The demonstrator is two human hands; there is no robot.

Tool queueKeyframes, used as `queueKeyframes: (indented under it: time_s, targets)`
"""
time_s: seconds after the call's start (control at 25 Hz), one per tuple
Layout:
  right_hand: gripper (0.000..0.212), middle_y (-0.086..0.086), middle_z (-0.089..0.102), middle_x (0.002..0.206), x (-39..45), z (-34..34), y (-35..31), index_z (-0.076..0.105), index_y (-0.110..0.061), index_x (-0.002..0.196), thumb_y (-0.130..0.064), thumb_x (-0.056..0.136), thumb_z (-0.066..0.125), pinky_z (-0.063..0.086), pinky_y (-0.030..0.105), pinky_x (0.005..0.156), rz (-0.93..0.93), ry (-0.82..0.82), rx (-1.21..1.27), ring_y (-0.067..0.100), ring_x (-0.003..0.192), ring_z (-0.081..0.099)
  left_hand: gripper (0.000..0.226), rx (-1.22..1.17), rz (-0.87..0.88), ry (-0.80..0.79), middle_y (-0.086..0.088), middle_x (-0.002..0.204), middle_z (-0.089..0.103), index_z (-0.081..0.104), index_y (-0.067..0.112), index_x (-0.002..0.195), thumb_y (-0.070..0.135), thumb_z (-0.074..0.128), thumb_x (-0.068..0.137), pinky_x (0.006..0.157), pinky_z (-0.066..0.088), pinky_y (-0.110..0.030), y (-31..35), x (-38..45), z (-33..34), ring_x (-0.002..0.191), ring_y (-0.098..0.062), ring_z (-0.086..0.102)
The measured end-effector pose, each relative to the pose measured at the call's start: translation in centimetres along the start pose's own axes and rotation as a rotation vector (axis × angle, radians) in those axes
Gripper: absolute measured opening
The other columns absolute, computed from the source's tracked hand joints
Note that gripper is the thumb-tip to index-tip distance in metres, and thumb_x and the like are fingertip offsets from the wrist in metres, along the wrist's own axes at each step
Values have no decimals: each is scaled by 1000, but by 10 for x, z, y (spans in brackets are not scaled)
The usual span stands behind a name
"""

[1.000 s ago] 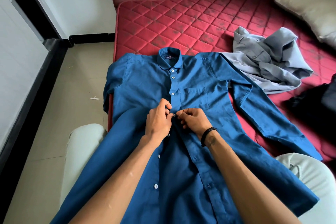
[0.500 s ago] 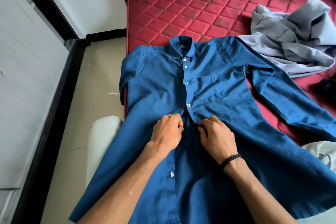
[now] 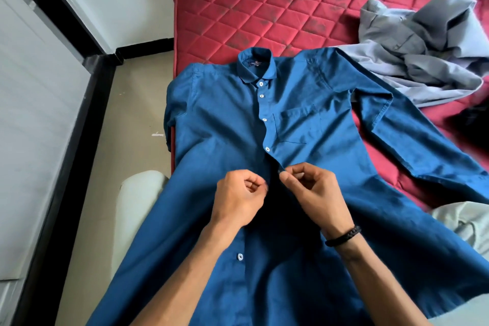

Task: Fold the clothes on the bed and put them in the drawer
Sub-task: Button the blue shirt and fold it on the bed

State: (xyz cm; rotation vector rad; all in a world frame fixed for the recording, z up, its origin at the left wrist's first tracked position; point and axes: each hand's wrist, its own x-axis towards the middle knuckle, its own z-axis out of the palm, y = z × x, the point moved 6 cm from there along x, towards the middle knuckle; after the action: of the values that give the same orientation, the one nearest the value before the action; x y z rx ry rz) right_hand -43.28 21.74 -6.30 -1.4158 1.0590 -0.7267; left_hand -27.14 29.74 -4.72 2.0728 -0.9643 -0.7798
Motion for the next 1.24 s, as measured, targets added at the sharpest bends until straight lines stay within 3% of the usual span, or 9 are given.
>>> queueKeyframes:
  time_s: [0.08,0.2,0.32,0.48,0.84,0.96,1.08,1.24]
  targets:
    - [10,-6,64,68,0,0,4,71,-13,85,-18,94,75,40,24,57,19,-19,38,8,63,51,6,-133,-66,-17,5,64,73,77,19,78,17,76,83,68,61,-27,-2,4,1,60,-7,70]
    - [9,-8,67,70,-4,3,3,71,-19,85,-19,93,74,45,24,62,-46,9,-123,6,63,56,8,-274,-148,-5,-1,65,74,77,15,79,13,74,86,68,62,-28,-1,5,2,59,-10,70]
    - [7,-7,68,74,-8,7,-2,68,-22,89,-19,94,72,46,17,66,-138,73,-304,9,70,62,8,-343,-202,-28,-4,67,75,78,14,79,12,74,86,69,62,-28,-5,3,10,64,-13,73]
    - [5,-6,68,80,-11,14,2,66,-21,93,-20,94,71,50,24,69,-186,94,-359,13,75,63,5,-405,-244,-78,-8,69,76,78,12,82,11,76,86,68,60,-27,-10,6,15,68,-18,72]
    - [4,-5,71,77,-8,13,11,74,-17,96,-19,93,74,44,10,65,-84,83,-260,0,69,60,3,-396,-240,-115,-9,74,77,79,14,84,14,77,86,71,60,-33,-16,8,16,68,-17,70]
    - [4,-6,71,73,-7,14,13,76,-19,93,-22,94,74,46,13,65,-38,49,-188,-2,65,59,4,-424,-250,-152,-5,75,76,79,15,85,13,77,89,71,58,-32,-18,8,17,68,-13,69]
    - [19,-6,72,74,-4,19,22,78,-16,92,-26,101,64,46,19,64,70,-21,2,4,67,57,7,-450,-263,-130,-2,74,76,79,14,86,10,75,91,66,57,-23,-19,9,17,67,-10,69]
    - [20,4,73,78,-5,22,27,78,-12,92,-22,102,63,47,27,68,130,-42,180,11,72,57,6,-411,-234,-80,-6,75,77,79,14,87,10,76,90,71,60,-26,-20,8,15,70,-14,73]
